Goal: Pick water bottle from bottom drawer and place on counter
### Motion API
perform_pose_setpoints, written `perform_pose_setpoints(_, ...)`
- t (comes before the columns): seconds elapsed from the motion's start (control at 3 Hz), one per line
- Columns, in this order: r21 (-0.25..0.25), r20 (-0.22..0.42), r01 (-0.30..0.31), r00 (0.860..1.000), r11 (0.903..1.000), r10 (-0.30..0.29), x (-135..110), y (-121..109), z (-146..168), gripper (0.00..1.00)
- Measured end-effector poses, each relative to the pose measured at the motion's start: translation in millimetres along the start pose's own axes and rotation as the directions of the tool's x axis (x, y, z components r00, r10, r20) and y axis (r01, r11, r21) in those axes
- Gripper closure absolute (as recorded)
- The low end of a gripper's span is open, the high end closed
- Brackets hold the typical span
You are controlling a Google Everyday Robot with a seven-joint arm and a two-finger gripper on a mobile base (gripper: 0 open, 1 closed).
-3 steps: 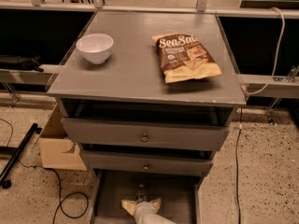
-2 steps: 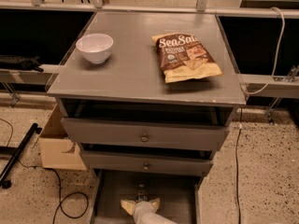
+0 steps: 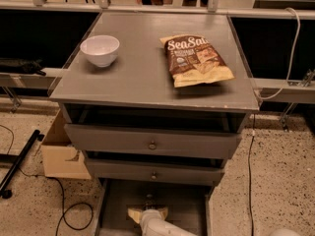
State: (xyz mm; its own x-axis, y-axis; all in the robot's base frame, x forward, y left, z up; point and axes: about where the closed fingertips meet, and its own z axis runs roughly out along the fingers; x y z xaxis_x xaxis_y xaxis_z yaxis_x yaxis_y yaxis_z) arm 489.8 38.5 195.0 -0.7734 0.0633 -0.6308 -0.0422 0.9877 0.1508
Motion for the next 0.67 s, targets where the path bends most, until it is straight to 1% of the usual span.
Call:
perform_pose_setpoints(0.33,-0.028,-0.036,-0.013,0.999,0.9995,0.012,22.0,0.8,6.3,0.0)
perform_pose_setpoints(0.67,-0.029,-0.046,-0.013,0.999,0.9995,0.012,25.0,1.4,10.3,0.0)
